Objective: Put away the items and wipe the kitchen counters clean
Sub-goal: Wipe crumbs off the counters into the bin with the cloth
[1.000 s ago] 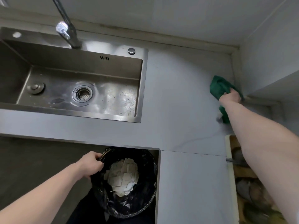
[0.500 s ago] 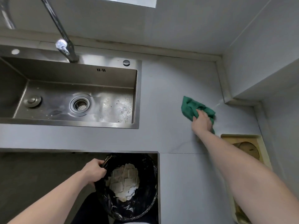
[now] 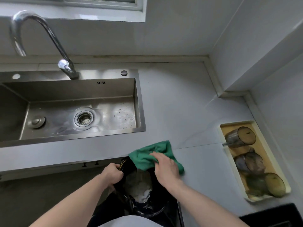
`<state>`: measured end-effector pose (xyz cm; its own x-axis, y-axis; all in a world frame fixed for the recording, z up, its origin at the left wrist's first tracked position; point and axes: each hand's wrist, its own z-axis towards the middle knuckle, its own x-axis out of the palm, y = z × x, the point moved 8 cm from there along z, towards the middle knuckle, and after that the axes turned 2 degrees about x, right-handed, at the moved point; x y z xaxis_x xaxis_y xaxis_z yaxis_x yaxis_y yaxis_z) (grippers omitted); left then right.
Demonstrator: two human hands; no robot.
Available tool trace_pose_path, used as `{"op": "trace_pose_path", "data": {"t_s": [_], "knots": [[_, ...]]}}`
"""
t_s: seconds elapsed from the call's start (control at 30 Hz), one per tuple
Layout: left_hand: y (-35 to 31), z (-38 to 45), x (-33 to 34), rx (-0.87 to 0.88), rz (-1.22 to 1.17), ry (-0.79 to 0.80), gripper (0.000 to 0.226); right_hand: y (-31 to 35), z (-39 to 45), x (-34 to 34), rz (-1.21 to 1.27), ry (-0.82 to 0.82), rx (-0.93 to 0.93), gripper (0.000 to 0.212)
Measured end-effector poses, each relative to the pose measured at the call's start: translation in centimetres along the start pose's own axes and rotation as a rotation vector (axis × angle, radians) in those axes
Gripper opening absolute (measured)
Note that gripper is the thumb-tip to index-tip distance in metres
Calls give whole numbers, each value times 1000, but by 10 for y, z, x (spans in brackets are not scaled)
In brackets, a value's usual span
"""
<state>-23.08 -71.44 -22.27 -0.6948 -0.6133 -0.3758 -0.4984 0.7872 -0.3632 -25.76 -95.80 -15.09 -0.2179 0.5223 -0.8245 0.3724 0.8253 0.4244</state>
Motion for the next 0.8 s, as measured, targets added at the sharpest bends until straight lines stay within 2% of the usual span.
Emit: {"op": "trace_pose_path", "data": {"t_s": [0.07,0.17,0.3,0.4,0.5,0.6,0.67,0.8], "knots": [[-1,-4,-2,4,0,8,21,11,-27,14,41,44,-14,44],[-1,-7,-8,21,28,27,21,8,-46,16,160,-8,48,45],[2,-12,-16,39,77,76,29,-4,-49,-32,309,-274,113,46],[2,-18,-24,55,93,99,34,-14,-46,-89,365,-536,162,37],[2,-16,-33,79,144,93,36,-41,-38,-123,323,-658,271,31],[1,-13,-40,103,190,105,34,-68,-29,-131,225,-645,371,33],[-1,-12,-42,122,206,117,33,-86,-21,-122,122,-575,424,39],[-4,-9,-39,138,215,150,34,-120,-2,-68,53,-249,547,50]]}}
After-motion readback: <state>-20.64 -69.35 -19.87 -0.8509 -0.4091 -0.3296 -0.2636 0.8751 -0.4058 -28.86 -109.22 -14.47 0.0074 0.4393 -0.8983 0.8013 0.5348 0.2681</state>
